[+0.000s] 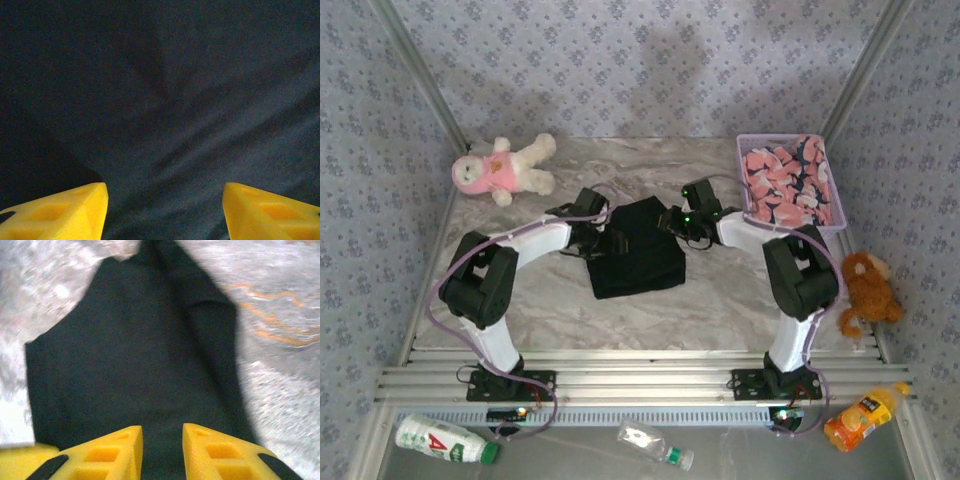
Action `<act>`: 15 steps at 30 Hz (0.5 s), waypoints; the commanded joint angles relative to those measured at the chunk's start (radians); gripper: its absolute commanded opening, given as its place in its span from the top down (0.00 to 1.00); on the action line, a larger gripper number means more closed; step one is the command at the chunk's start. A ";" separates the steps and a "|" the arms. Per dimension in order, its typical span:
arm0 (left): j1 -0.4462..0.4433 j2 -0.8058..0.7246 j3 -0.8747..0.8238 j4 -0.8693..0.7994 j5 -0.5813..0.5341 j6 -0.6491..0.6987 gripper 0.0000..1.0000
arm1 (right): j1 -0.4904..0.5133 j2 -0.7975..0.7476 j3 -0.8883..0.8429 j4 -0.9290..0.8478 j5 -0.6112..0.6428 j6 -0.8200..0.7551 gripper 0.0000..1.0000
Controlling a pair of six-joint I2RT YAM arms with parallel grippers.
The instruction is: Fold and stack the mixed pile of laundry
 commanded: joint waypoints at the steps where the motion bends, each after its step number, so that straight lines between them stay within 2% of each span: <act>1: 0.048 0.002 0.078 -0.032 -0.001 0.038 0.37 | 0.110 -0.057 0.013 -0.121 0.024 -0.065 0.75; 8: 0.172 0.138 0.172 0.109 0.075 -0.014 0.40 | 0.325 0.048 0.063 -0.058 -0.034 -0.059 0.83; 12: 0.207 0.219 0.202 0.152 0.155 -0.044 0.43 | 0.375 0.138 0.124 0.002 -0.088 -0.038 0.86; 15: 0.209 0.254 0.203 0.155 0.165 -0.043 0.43 | 0.383 0.190 0.136 0.047 -0.129 -0.017 0.88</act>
